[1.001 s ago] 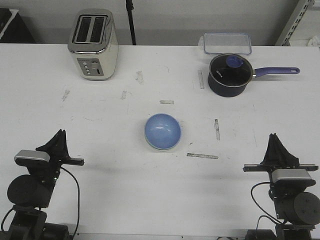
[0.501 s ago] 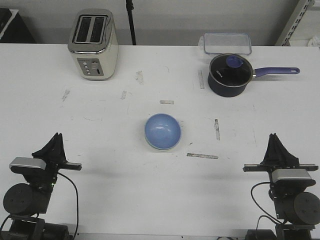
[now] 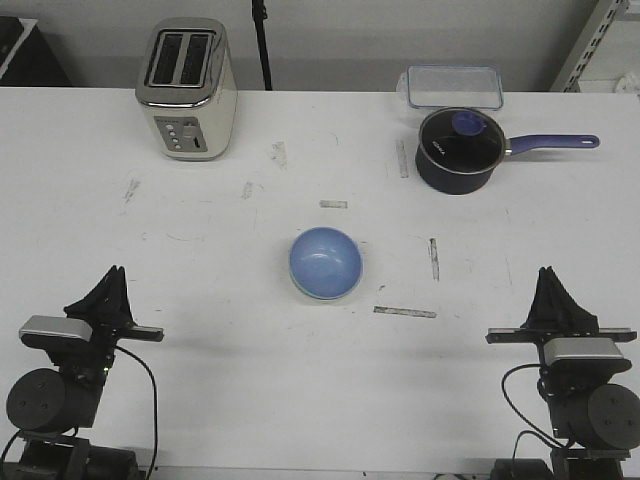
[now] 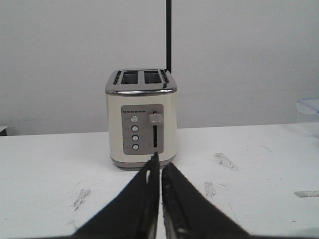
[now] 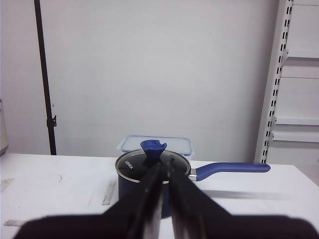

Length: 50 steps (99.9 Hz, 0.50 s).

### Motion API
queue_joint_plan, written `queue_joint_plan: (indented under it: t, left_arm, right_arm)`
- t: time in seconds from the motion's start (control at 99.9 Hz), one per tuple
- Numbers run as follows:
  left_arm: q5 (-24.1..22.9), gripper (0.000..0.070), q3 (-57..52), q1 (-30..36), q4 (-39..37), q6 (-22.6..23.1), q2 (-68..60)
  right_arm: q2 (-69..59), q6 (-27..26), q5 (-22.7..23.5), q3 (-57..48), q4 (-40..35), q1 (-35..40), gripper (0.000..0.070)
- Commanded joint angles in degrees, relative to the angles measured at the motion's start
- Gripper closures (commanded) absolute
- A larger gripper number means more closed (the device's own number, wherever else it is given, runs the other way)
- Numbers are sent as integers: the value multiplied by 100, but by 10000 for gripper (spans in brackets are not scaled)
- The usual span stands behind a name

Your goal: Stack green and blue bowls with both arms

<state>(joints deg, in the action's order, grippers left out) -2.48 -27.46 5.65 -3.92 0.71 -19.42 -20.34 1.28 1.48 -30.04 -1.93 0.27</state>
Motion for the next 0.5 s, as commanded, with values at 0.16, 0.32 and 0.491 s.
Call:
queue_joint_plan:
  t: [0.16,0.32,0.491]
  left_arm:
    - [420,699,745,-422,-702,-13,433]
    - [271,699,1362,-525,-459,-13,1185]
    - [225,699,1788,-531,-68,-35,1720]
  right_arm:
    - [7,7,0,-31,66,4,690]
    - [7,7,0,-31,66,4,690]
    - [7,7,0,-31,66,4,690]
